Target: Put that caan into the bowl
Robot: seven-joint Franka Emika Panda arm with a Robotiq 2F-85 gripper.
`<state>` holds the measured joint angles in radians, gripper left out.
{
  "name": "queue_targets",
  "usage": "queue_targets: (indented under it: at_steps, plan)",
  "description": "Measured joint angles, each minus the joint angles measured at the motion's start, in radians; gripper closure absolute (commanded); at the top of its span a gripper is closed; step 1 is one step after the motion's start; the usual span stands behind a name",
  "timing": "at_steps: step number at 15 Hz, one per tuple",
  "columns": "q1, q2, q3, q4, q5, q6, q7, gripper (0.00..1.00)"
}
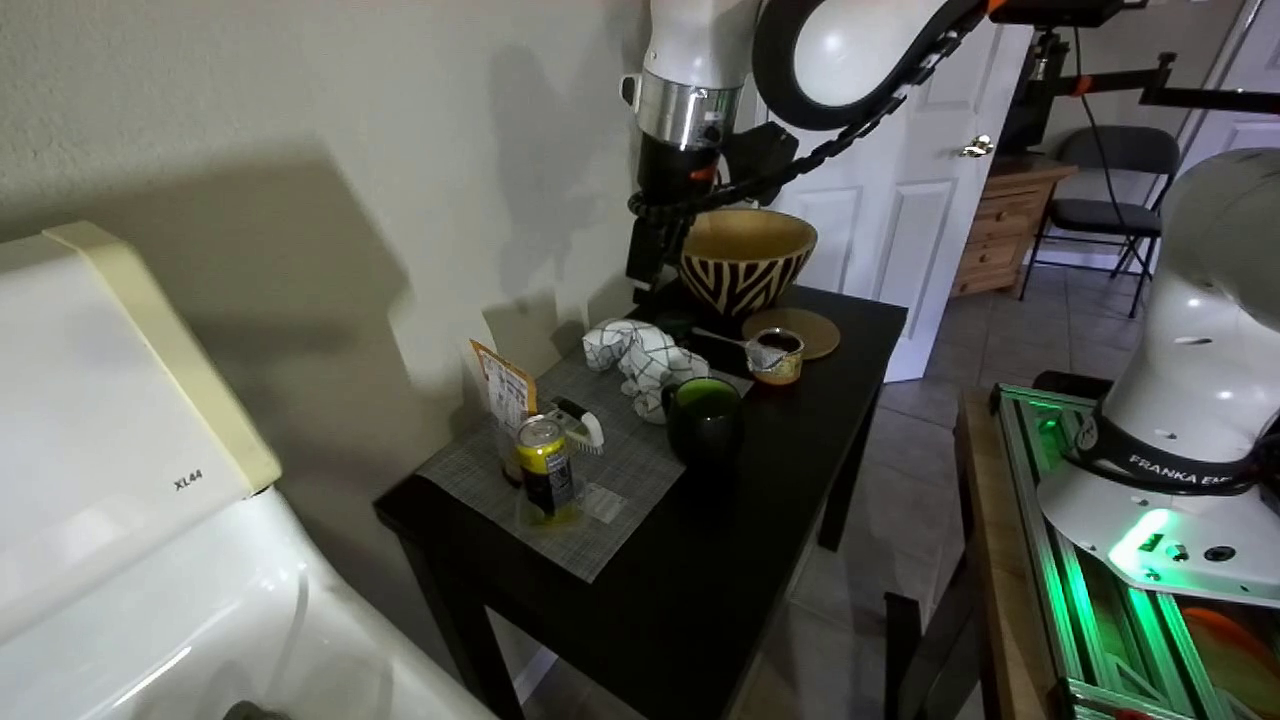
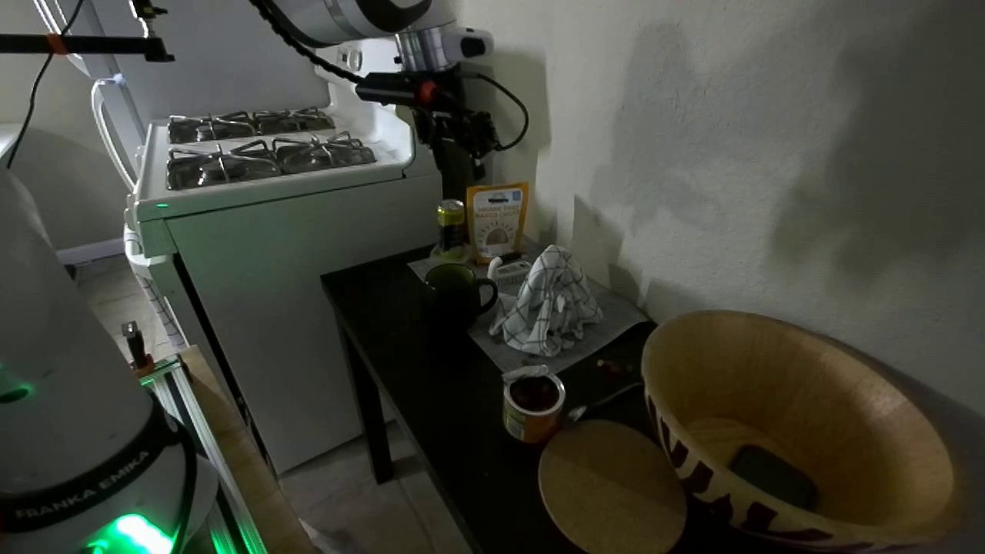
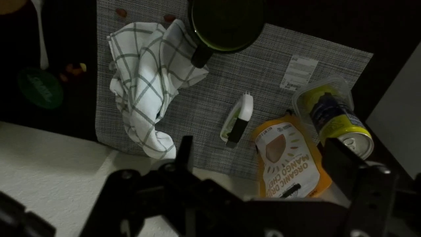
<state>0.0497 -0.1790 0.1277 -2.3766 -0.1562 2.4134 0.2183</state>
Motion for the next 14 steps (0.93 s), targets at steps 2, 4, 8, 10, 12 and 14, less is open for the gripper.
queue_targets:
  at_steps: [2,4,8,10,12,14]
  plan:
    - [0.0,0.0,-0.002,0.001,0.0,0.0,-0.001,0.0]
    - [0.0,0.008,0.01,0.016,-0.002,-0.024,0.095,0.0]
    - [0.022,0.078,0.068,0.106,0.023,-0.093,0.357,0.0]
    - [0.045,0.129,0.082,0.161,0.07,-0.115,0.445,0.0]
    - [0.061,0.187,0.082,0.208,0.109,-0.115,0.515,0.0]
    - [0.067,0.252,0.076,0.247,0.146,-0.117,0.551,0.0]
